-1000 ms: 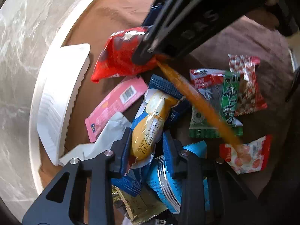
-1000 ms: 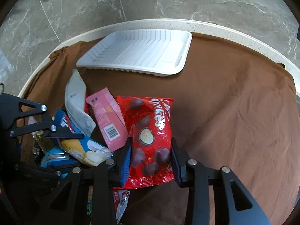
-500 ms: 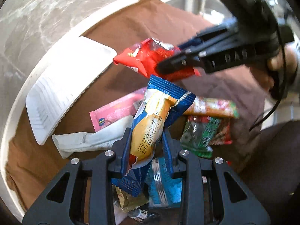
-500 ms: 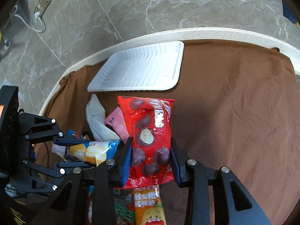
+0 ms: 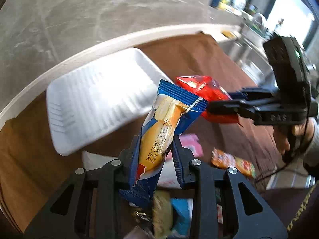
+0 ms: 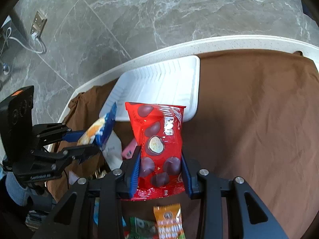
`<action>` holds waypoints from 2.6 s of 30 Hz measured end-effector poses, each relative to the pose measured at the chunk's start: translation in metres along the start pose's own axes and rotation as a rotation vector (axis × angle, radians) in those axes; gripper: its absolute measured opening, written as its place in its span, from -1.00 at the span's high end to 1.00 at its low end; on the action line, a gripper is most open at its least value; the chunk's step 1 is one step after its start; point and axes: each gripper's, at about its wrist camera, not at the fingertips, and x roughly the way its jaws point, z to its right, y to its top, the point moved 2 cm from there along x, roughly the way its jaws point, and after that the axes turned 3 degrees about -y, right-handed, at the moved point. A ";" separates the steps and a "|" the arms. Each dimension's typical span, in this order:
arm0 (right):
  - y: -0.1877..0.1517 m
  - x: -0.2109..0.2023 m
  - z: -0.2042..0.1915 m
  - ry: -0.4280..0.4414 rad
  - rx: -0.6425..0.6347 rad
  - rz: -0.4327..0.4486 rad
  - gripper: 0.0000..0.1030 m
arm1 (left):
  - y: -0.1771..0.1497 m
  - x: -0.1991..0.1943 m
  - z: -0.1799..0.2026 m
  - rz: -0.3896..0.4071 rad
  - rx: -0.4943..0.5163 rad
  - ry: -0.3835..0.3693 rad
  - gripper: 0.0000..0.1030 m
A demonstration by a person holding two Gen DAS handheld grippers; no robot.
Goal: Organize snacks
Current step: 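Grasp blue cake packet with left tool while right tool grasps red Maltesers bag, then release blue cake packet into tray with left tool while right tool releases Maltesers bag, then grasp white packet with left tool while right tool grasps orange candy bar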
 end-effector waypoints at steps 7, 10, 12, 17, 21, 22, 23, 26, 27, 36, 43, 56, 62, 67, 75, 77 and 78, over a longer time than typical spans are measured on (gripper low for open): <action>0.039 0.026 0.002 -0.007 0.003 0.008 0.25 | 0.028 0.012 -0.061 0.035 -0.144 0.025 0.45; 0.059 0.044 0.003 -0.016 -0.001 0.011 0.25 | 0.036 0.024 -0.088 0.039 -0.222 0.018 0.45; 0.070 0.057 0.003 -0.025 -0.002 0.010 0.25 | 0.041 0.031 -0.105 0.044 -0.259 0.027 0.45; 0.093 0.092 0.005 -0.046 -0.008 -0.005 0.25 | 0.047 0.051 -0.138 0.041 -0.325 0.060 0.44; 0.104 0.115 0.003 -0.088 -0.037 -0.020 0.23 | 0.053 0.066 -0.159 0.034 -0.343 0.116 0.43; 0.106 0.120 0.002 -0.113 -0.055 -0.026 0.21 | 0.055 0.070 -0.164 0.032 -0.349 0.142 0.43; 0.108 0.125 0.000 -0.133 -0.081 -0.035 0.21 | 0.054 0.073 -0.167 0.032 -0.351 0.156 0.42; 0.109 0.130 -0.007 -0.176 -0.134 -0.026 0.18 | 0.054 0.079 -0.176 0.035 -0.362 0.176 0.41; 0.109 0.129 -0.009 -0.190 -0.157 -0.016 0.17 | 0.055 0.080 -0.177 0.038 -0.362 0.177 0.41; 0.105 0.092 -0.028 -0.192 -0.221 0.060 0.13 | 0.061 0.066 -0.166 0.074 -0.330 0.225 0.41; 0.076 0.046 -0.042 -0.165 -0.233 0.079 -0.02 | 0.039 0.026 -0.139 0.093 -0.337 0.215 0.41; -0.049 -0.020 -0.041 -0.179 -0.253 -0.019 -0.06 | -0.055 0.011 -0.076 -0.010 -0.527 0.095 0.41; -0.097 -0.012 -0.029 -0.208 -0.244 -0.115 -0.06 | -0.079 0.025 -0.066 -0.040 -0.608 0.053 0.41; -0.115 -0.007 -0.023 -0.224 -0.240 -0.150 -0.06 | -0.084 0.027 -0.068 -0.028 -0.680 0.022 0.41; -0.128 -0.002 -0.015 -0.222 -0.217 -0.199 -0.06 | -0.086 0.037 -0.075 -0.046 -0.762 0.005 0.41; -0.130 0.001 -0.015 -0.216 -0.213 -0.207 -0.06 | -0.085 0.040 -0.076 -0.048 -0.774 0.008 0.41; -0.131 0.001 -0.015 -0.214 -0.212 -0.214 -0.05 | -0.084 0.041 -0.076 -0.047 -0.777 0.009 0.40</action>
